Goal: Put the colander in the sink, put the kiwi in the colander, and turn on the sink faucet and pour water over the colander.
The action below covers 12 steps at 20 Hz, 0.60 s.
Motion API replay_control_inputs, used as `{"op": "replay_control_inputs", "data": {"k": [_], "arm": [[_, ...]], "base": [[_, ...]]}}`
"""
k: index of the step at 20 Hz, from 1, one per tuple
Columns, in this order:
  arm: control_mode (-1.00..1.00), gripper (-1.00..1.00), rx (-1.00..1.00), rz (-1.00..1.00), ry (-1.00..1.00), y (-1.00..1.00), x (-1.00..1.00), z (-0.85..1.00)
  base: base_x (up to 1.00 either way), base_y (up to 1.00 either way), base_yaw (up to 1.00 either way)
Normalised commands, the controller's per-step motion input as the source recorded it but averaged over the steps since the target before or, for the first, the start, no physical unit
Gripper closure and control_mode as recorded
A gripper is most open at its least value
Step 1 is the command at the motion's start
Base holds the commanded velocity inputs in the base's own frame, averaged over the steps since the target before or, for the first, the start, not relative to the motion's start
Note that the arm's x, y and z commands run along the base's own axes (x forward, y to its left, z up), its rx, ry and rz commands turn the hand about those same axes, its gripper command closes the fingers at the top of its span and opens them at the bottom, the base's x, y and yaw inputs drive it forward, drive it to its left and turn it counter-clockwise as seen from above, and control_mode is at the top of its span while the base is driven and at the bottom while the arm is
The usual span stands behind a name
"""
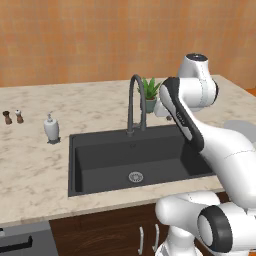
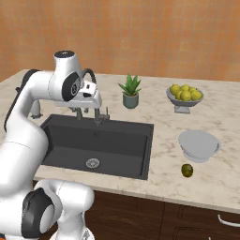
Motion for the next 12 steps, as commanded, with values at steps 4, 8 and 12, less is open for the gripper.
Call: {"op": "replay_control_inputs", "data": {"k": [4,8,12], "arm": [[-1.0,-1.0,0.04,-0.02,-0.08,-0.16,-0.23,0.0],[-1.0,-1.0,0.23,-0.18,-0.19,-0.77,-0.59,0.0],[-1.0,-1.0,0.32,-0.35,-0.05,-0.99,-0.56,-0.03]], "base": [[0.0,0.0,0.0],[0.0,0.0,0.0],[0.0,0.0,0.0]]}}
